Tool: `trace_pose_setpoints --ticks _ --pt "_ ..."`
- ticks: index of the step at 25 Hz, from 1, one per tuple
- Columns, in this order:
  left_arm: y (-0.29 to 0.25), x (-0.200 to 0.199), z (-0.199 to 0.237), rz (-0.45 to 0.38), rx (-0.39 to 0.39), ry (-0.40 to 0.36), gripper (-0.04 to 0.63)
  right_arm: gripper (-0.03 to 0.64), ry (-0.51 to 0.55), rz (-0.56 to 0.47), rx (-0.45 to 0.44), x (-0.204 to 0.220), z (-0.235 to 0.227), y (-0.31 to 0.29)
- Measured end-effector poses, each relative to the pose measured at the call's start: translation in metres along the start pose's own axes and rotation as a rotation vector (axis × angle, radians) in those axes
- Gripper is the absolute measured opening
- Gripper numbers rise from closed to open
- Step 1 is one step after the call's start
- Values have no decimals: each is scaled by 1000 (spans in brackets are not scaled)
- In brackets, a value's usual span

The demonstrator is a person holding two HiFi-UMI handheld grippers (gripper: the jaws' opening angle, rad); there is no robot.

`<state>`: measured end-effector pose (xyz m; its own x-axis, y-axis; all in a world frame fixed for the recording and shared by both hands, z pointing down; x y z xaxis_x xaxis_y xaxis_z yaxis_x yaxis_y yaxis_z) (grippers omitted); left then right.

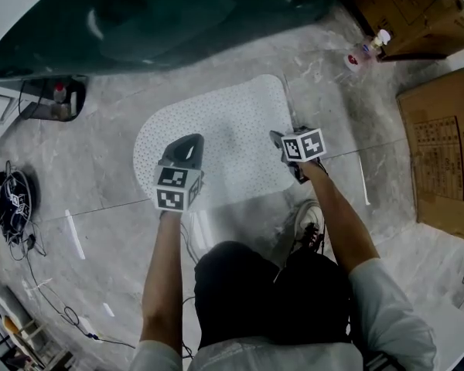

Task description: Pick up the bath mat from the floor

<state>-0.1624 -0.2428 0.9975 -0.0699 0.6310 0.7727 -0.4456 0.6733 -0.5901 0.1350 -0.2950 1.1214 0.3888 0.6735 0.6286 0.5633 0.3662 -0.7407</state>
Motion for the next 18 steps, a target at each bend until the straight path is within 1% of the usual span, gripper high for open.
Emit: trace_pose_setpoints --ticks 6,10,13,16,18 --pt "16 -14 -1 -43 -3 6 18 38 22 -20 -15 -20 9 22" --pt "26 -34 1 -70 -6 7 19 38 -4 -102 -19 -46 13 50" --pt "34 -51 -2 -85 -16 -5 18 37 16 -151 -13 -67 13 76" --pt "44 -70 -3 -101 -32 10 18 37 56 -148 -12 -91 14 101" --pt "53 -84 -6 -106 -45 21 19 37 60 -136 -21 -106 15 115"
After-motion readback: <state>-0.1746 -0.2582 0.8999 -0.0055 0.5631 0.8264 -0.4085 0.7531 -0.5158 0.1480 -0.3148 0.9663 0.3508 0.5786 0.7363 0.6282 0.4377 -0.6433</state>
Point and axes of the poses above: the fingertips, and each gripper's own axes: y backward along the fingers, z to its left, x out of its underside, the point moved 10 cm from there along y, backward along the fingers, and after that the axes turned 14 degrees about y, right-handed, at the moved point
